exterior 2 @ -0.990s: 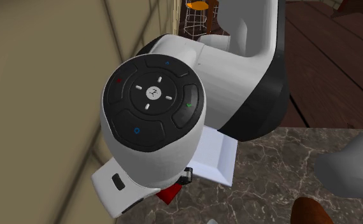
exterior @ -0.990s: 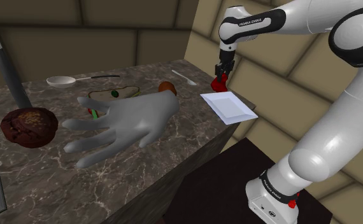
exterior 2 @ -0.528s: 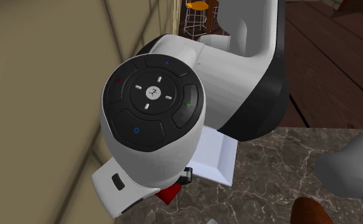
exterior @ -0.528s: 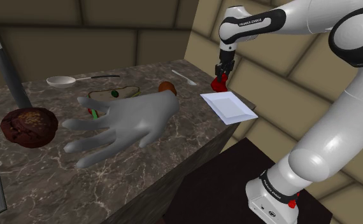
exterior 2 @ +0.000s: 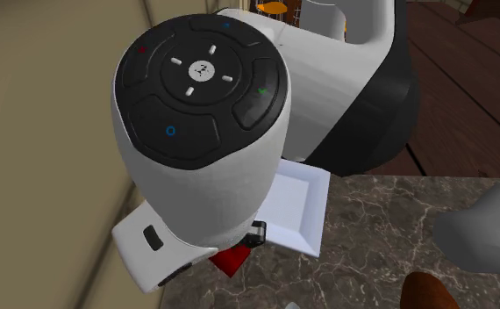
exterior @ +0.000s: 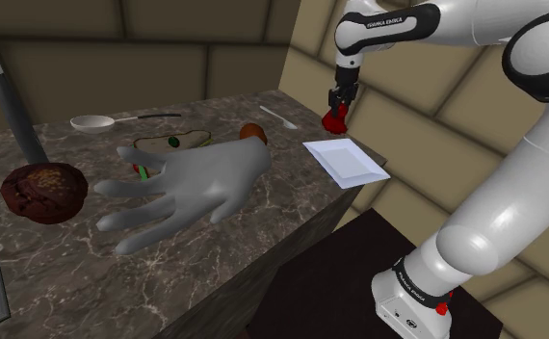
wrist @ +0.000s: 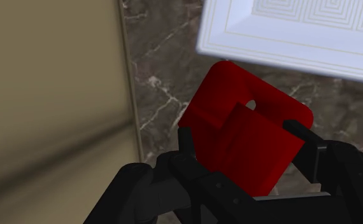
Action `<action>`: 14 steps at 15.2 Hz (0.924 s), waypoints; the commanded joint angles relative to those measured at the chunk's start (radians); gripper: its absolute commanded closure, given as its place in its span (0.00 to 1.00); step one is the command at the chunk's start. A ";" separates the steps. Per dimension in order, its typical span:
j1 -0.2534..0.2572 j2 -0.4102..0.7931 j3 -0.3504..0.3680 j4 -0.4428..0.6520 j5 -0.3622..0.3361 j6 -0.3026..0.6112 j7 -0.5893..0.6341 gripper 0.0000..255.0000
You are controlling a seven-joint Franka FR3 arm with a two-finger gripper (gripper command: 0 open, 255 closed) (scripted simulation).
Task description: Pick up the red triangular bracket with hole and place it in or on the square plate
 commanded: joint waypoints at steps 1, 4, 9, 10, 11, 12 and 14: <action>0.001 -0.007 0.001 0.019 0.000 -0.027 -0.003 1.00; 0.002 -0.014 0.001 0.051 0.001 -0.065 -0.009 1.00; 0.003 -0.021 0.002 0.109 0.001 -0.129 -0.019 1.00; 0.003 -0.022 0.002 0.122 0.002 -0.142 -0.021 1.00; 0.003 -0.022 0.002 0.124 0.002 -0.144 -0.021 1.00; 0.009 -0.062 0.006 0.078 -0.002 -0.140 -0.009 1.00; 0.020 -0.140 0.015 -0.008 -0.009 -0.136 0.014 1.00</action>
